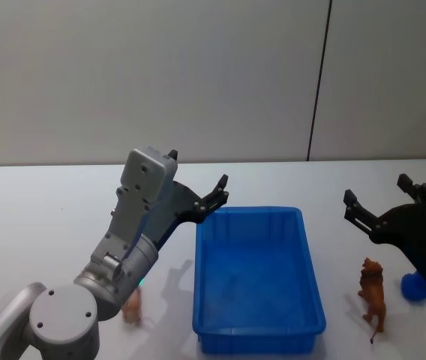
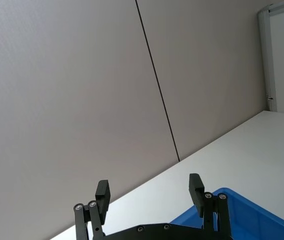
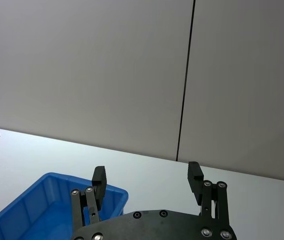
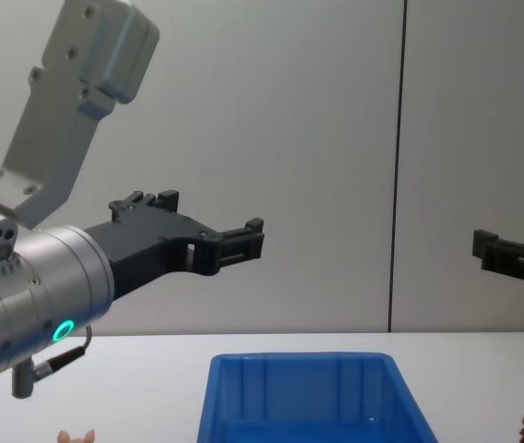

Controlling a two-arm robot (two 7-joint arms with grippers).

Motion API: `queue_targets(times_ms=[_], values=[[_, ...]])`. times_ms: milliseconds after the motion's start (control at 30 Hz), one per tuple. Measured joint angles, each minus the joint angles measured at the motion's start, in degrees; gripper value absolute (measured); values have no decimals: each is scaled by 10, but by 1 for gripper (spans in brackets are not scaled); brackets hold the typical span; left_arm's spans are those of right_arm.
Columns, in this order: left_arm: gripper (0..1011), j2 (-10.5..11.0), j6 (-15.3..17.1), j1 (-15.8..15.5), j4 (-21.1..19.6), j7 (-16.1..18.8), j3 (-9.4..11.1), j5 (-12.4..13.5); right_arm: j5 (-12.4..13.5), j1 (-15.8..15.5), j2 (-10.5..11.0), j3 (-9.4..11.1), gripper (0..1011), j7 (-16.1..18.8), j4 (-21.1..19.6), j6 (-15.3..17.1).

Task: Pick up the two dolls from the table and place them into the box.

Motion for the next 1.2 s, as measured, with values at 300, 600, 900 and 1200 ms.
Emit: queue_targets(times_ms=[300,600,900,1200], values=[[1001,0,0,0,0,0,0,0,0,0,0,0,1001,0,0,0],[1001,0,0,0,0,0,0,0,0,0,0,0,1001,0,0,0],[1001,0,0,0,0,0,0,0,0,0,0,0,1001,0,0,0],[1001,0,0,0,0,0,0,0,1,0,0,1,1001,1,0,0]])
